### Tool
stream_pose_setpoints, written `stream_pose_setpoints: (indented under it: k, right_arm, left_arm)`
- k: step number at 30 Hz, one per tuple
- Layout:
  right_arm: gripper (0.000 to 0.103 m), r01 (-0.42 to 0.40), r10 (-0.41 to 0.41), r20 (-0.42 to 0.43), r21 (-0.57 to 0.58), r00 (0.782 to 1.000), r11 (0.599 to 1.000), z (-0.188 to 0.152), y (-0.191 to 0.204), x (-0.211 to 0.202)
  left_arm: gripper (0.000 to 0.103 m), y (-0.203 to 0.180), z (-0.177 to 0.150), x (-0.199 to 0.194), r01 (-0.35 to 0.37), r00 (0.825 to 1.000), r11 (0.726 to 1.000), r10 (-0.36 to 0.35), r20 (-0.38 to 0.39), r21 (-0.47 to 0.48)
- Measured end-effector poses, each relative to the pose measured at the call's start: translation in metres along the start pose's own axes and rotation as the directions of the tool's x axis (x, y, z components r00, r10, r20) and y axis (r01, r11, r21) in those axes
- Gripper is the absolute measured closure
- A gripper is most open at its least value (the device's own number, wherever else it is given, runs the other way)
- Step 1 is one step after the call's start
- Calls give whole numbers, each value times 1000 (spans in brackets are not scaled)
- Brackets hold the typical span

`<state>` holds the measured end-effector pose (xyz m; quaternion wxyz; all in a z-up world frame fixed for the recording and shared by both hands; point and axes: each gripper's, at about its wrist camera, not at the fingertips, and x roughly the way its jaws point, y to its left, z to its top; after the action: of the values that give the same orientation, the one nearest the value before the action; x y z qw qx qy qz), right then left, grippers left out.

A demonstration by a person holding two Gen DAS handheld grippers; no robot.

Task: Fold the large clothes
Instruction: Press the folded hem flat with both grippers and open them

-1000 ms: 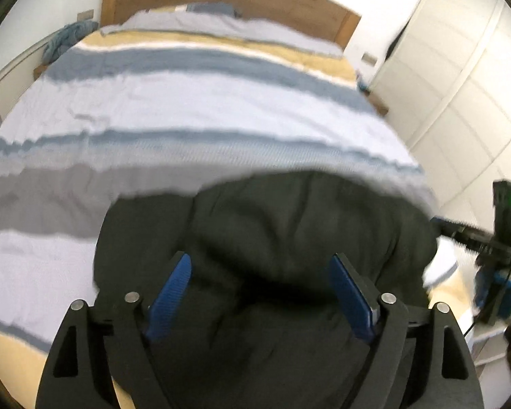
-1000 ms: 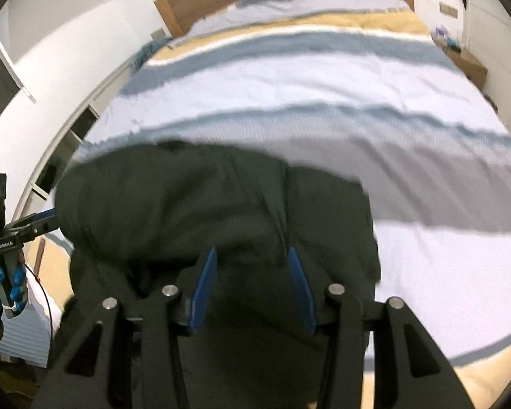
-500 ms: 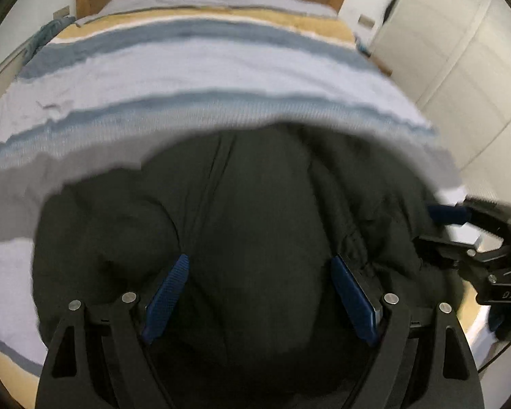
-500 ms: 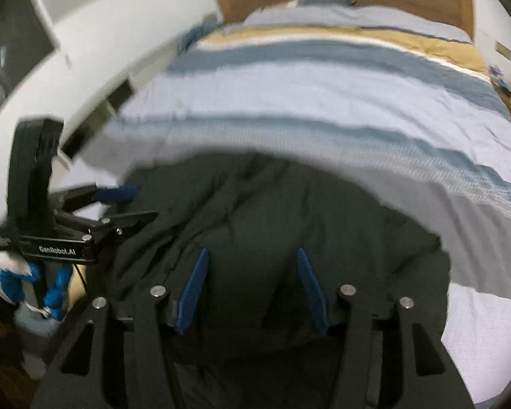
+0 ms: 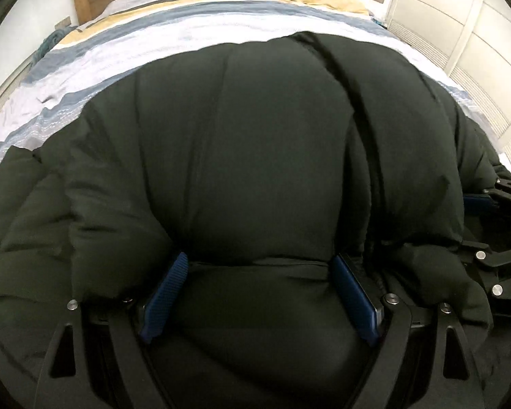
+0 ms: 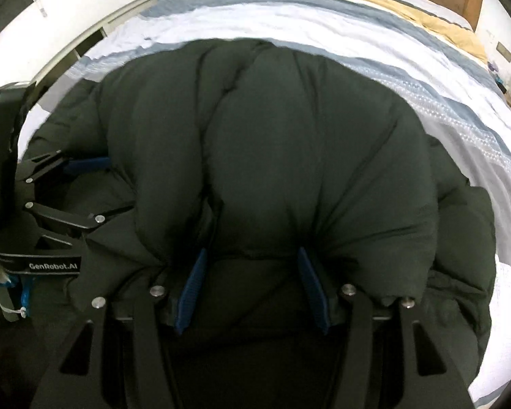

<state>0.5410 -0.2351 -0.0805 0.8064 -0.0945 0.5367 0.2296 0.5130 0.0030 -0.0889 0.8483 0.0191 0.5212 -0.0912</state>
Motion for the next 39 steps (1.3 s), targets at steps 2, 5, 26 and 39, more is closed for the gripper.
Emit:
stream_pose_setpoints:
  k: [2, 5, 26, 39]
  right_arm:
    - [49, 8, -8, 4, 3, 1000, 1000, -1, -2, 8]
    - [49, 18, -17, 19, -1, 1000, 1000, -4, -4, 17]
    - [49, 43, -49, 171, 40, 984, 998, -32, 26, -69]
    - [48, 46, -57, 123, 93, 991, 995, -49, 18, -54]
  left_arm:
    - [17, 0, 1, 4, -8, 1000, 1000, 8, 10, 3]
    - [17, -1, -2, 6, -21, 999, 1000, 21, 38, 9]
    - [16, -13, -33, -78, -57, 991, 998, 58, 118, -11]
    - [16, -16, -45, -84, -64, 993, 998, 65, 103, -10]
